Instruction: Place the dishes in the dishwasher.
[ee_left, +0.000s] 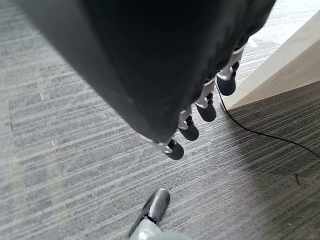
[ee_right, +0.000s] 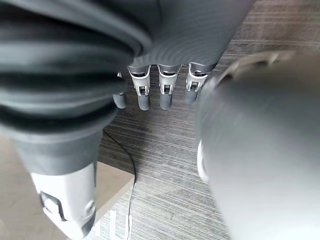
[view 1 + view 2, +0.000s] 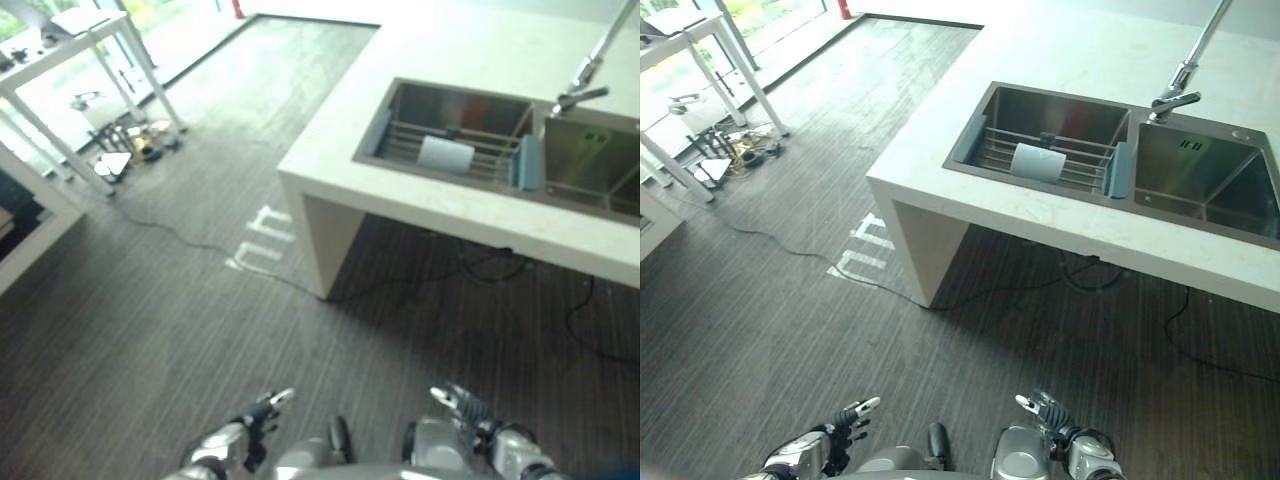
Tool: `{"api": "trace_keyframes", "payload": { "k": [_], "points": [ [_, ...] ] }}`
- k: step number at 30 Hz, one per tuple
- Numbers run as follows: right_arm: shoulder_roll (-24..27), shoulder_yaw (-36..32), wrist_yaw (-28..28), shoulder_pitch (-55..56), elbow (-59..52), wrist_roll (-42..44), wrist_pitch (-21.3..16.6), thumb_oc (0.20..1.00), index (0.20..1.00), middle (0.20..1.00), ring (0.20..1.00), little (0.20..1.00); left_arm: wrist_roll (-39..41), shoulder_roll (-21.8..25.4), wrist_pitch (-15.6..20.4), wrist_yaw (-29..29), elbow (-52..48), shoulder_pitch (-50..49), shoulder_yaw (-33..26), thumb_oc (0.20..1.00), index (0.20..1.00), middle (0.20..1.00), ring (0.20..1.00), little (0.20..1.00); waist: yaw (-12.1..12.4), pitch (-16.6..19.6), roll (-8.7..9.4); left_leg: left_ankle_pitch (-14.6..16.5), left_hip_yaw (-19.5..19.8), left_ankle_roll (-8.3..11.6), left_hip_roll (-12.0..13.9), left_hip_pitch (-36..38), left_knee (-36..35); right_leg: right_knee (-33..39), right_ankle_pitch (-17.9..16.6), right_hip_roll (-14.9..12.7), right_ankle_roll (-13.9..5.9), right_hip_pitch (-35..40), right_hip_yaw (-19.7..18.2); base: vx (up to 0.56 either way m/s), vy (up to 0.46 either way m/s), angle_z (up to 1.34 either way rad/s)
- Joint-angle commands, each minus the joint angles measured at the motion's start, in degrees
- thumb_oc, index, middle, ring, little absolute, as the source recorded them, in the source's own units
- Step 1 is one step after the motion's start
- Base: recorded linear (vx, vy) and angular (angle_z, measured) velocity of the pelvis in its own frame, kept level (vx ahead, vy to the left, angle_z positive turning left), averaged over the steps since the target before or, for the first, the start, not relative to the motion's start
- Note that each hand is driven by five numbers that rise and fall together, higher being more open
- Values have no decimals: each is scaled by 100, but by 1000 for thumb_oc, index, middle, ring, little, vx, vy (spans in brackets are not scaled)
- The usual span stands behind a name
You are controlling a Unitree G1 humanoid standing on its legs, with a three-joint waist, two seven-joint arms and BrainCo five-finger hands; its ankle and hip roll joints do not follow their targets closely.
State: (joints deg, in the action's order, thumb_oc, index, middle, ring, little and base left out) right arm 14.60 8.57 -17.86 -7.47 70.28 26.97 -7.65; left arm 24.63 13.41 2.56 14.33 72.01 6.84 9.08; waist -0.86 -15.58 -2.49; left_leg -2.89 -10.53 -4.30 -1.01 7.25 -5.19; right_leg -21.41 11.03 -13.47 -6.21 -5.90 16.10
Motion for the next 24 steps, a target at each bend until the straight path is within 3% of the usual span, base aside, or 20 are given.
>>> {"api": "trace_keyframes", "payload": {
  "k": [1, 2, 4, 5, 8, 9, 10, 11, 13, 18, 24],
  "points": [
    [108, 15, -68, -229, 59, -100, -150, 1000, 1000, 1000, 1000, 1000, 8, -72, 134, -93, 15, -206, -82, 1000, 1000, 1000, 1000, 1000, 170, 32, -105, 1074, 287, 107, -29, -170, 816, 915, -879, -41, -106, 380, -109, 101, -240, -38],
    [95, 13, -99, -237, 64, -176, -152, 1000, 1000, 1000, 1000, 1000, 54, -70, 144, -117, 1, -233, -107, 1000, 1000, 1000, 1000, 1000, 195, 35, -92, 1114, 181, 133, 10, -148, 842, 948, -930, -114, -147, 363, -23, 164, -300, -70],
    [58, 56, -135, -279, 31, -380, -75, 1000, 1000, 1000, 1000, 1000, 184, -84, 136, -184, -94, -363, -248, 1000, 1000, 1000, 1000, 1000, 375, 62, -29, 1347, -226, 256, 263, -27, 1005, 1103, -800, -242, -316, 607, 492, 189, -474, -107],
    [47, 73, -104, -289, 41, -403, -65, 1000, 1000, 1000, 1000, 1000, 219, -84, 106, -172, -95, -361, -271, 1000, 1000, 1000, 1000, 1000, 346, 85, 8, 1257, -276, 257, 312, -97, 1056, 1162, -857, -201, -238, 566, 487, 170, -513, -78],
    [78, 142, -42, -277, 57, -621, -97, 1000, 1000, 1000, 1000, 1000, 339, -112, 70, -104, -108, -396, -276, 1000, 1000, 1000, 1000, 1000, 242, 141, 84, 1374, -218, 361, 489, -165, 1428, 1228, -670, 50, -73, 637, 257, 164, -255, -35],
    [192, 223, 106, -314, 20, -798, -62, 1000, 1000, 1000, 1000, 1000, 335, -188, 119, -117, -187, -429, -186, 1000, 1000, 1000, 1000, 1000, 324, 18, 182, 1439, 196, 432, 449, -565, 1967, 1395, -637, 252, 80, 794, -20, 167, -161, -23],
    [233, 249, 150, -351, 28, -759, -54, 1000, 1000, 1000, 1000, 1000, 341, -200, 120, -86, -210, -419, -149, 1000, 1000, 1000, 1000, 1000, 360, -25, 176, 1344, 302, 455, 446, -623, 1874, 1441, -638, 301, 85, 808, -60, 123, -44, -34],
    [336, 280, 150, -432, 34, -661, -122, 1000, 1000, 1000, 1000, 1000, 324, -222, 165, -19, -254, -382, -86, 1000, 1000, 1000, 1000, 1000, 438, -73, 72, 743, 580, 630, 571, -753, 1169, 1582, -645, 439, 69, 778, -79, 15, 123, -32],
    [477, 218, 141, -456, -13, -526, -269, 1000, 1000, 1000, 1000, 1000, 85, -229, 250, 46, -255, -276, 38, 1000, 1000, 1000, 1000, 1000, 459, -218, 14, 146, 522, 882, 877, -1211, 822, 1772, -605, 481, 88, 952, -22, 33, 156, -40],
    [411, -35, 80, -188, -176, -146, -93, 1000, 1000, 1000, 1000, 1000, -16, -194, 75, -181, -98, -193, 25, 1000, 1000, 1000, 1000, 1000, 386, 18, 10, 111, 211, 894, 945, -666, 128, 2003, -784, 144, -140, 1041, 412, 119, 156, -23],
    [226, -164, 417, 9, 104, -386, 141, 1000, 1000, 1000, 1000, 1000, 578, -155, 23, -117, 56, -306, -275, 1000, 1000, 1000, 1000, 1000, 363, 236, 5, 313, 97, 765, 782, -349, 51, 1994, -891, -9, -230, 1050, 406, 63, 35, -7]
  ]
}}
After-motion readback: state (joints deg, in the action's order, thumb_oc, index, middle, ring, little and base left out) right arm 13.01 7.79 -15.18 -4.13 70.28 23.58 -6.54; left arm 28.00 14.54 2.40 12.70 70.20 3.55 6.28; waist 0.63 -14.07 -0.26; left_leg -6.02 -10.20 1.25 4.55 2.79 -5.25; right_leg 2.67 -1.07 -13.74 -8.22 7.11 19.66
